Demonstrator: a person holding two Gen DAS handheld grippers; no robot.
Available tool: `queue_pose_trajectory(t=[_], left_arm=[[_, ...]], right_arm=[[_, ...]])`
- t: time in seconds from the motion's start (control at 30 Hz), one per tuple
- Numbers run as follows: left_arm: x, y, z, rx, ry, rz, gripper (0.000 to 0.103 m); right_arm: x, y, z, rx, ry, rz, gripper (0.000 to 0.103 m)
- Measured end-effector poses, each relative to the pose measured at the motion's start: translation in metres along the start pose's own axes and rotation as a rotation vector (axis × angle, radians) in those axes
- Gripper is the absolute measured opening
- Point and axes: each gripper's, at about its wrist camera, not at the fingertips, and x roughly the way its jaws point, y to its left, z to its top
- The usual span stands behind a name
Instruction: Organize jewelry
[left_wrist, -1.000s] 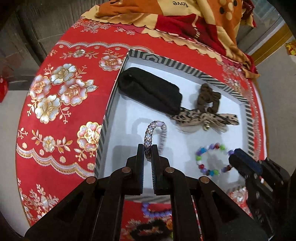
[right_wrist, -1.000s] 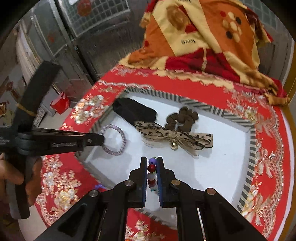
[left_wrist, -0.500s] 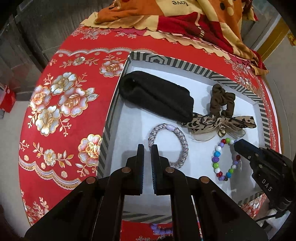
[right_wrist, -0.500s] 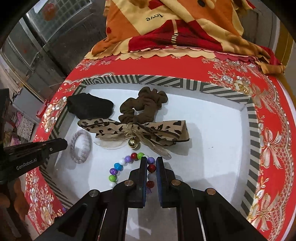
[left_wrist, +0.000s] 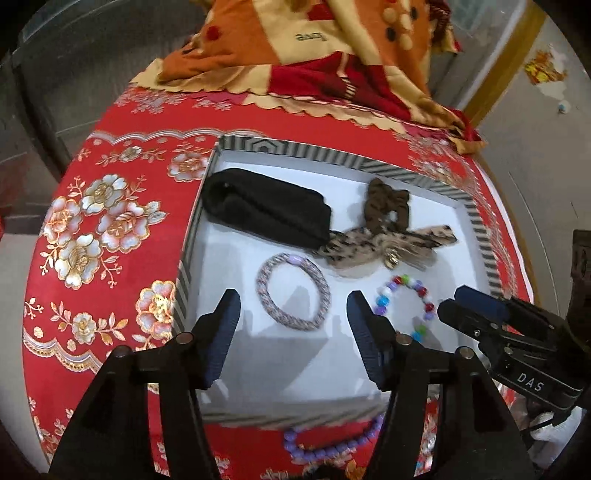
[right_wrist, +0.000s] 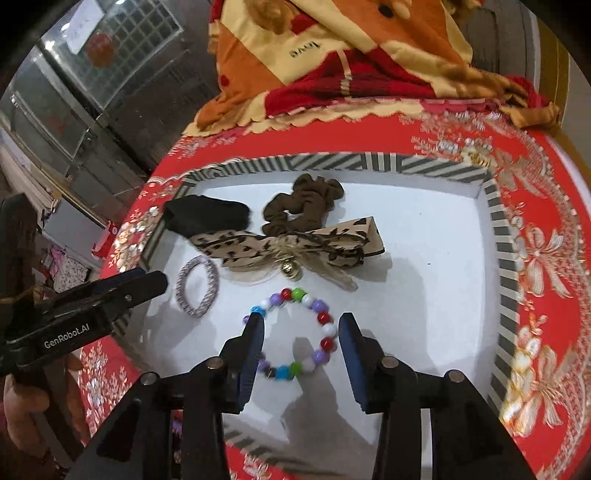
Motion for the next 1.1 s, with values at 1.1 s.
queue_pose_trajectory(t=[1.1], left_arm=[[-0.099,-0.032,-0.091,0.094,-0.127,0.200,0.060]], right_arm=[[-0.111,0.052,-0.118,-0.006,-0.102,-0.202,0.046]])
